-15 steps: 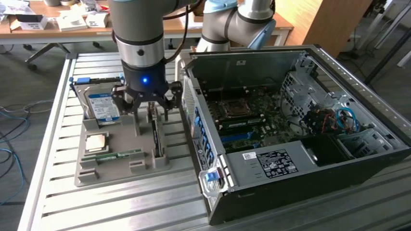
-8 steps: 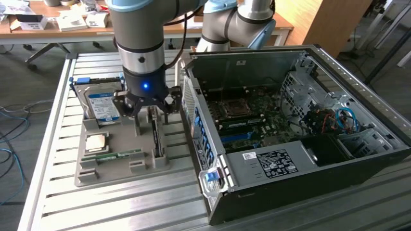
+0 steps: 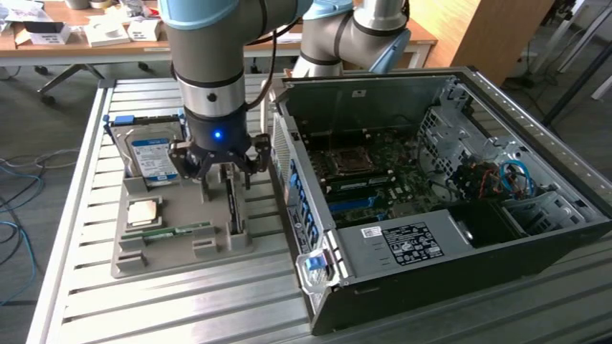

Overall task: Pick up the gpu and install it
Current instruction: 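Pick up the gpu and move the gpu toward the slot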

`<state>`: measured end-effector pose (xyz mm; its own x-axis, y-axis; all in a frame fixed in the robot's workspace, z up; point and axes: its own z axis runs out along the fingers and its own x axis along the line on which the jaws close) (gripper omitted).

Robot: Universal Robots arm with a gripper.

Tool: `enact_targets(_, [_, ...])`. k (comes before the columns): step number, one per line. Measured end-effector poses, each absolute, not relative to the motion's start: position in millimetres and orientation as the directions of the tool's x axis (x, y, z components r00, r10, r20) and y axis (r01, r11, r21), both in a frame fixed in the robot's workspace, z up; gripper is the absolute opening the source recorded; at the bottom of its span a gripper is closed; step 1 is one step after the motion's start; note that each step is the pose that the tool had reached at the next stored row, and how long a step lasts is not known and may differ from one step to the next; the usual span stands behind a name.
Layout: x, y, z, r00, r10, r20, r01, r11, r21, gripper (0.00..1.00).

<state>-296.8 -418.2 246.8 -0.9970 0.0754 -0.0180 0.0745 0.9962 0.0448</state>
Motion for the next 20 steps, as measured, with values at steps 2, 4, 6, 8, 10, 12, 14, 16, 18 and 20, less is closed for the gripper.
enact_targets(2, [-296.7, -418.2, 245.2, -0.997, 0.075, -0.018, 0.074, 0.996, 0.045, 0.70])
enact_targets(4, [-296.8, -418.2, 242.1, -0.997, 0.075, -0.018, 0.074, 0.996, 0.045, 0.70])
enact_targets(6, [-296.7, -418.2, 239.0, -0.997, 0.075, -0.018, 0.074, 0.996, 0.045, 0.70])
enact_targets(8, [-296.7, -418.2, 236.1, -0.997, 0.075, -0.018, 0.074, 0.996, 0.045, 0.70])
enact_targets(10, [-296.8, -418.2, 233.9, -0.997, 0.075, -0.018, 0.074, 0.996, 0.045, 0.70])
enact_targets(12, [-296.8, -418.2, 233.9, -0.997, 0.075, -0.018, 0.074, 0.996, 0.045, 0.70])
enact_targets(14, [-296.8, -418.2, 233.9, -0.997, 0.075, -0.018, 0.074, 0.996, 0.045, 0.70])
enact_targets(16, [-296.8, -418.2, 233.8, -0.997, 0.075, -0.018, 0.074, 0.996, 0.045, 0.70])
enact_targets(18, [-296.8, -418.2, 233.8, -0.997, 0.075, -0.018, 0.074, 0.996, 0.045, 0.70])
enact_targets(20, [-296.7, -418.2, 233.8, -0.997, 0.075, -0.018, 0.074, 0.996, 0.045, 0.69])
